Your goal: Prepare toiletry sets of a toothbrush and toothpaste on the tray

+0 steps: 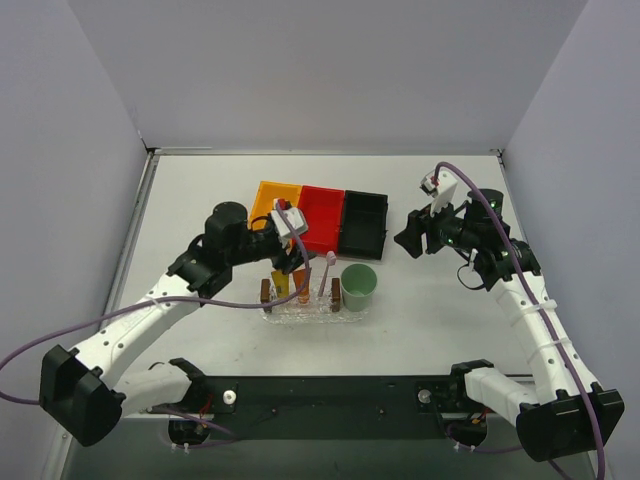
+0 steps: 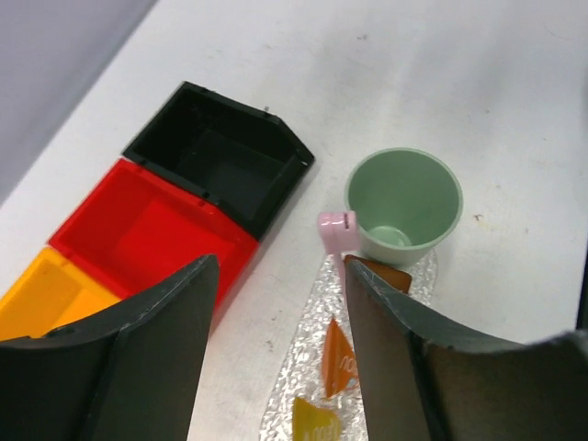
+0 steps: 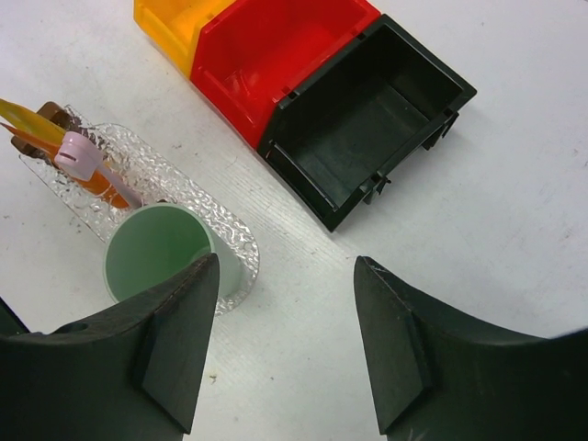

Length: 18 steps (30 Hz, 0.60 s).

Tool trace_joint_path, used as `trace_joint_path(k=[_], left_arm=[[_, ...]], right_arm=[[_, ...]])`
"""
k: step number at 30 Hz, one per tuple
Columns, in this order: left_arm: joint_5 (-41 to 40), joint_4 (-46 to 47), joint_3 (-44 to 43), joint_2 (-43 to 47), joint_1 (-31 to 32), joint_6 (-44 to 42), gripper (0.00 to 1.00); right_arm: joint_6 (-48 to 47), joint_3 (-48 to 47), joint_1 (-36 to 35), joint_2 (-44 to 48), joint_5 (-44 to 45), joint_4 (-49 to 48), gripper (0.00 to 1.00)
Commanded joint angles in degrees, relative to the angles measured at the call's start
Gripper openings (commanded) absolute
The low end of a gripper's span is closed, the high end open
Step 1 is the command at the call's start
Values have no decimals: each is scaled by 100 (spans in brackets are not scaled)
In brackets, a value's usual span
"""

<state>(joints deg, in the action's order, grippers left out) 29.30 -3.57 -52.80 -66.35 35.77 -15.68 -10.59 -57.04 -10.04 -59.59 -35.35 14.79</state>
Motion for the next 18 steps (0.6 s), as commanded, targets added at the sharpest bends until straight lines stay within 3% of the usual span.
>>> trace_joint_path(k=[1,9,13,18], left_arm=[[-266,-178,-336,587,-411,126,69],[-1793,-759,-530,1132,-948,434,73],[-3024,-680,-399,1264,-1151,654,79],[-3747,-478,-319,1361,-1572,978,83]], right_arm=[[13,-123,55,-44,-42,-99,57],[373,-282,73,114,616,-107,67],[689,-422,143,176,1266,-99,68],[980,-615,432,281,1882,24,71]])
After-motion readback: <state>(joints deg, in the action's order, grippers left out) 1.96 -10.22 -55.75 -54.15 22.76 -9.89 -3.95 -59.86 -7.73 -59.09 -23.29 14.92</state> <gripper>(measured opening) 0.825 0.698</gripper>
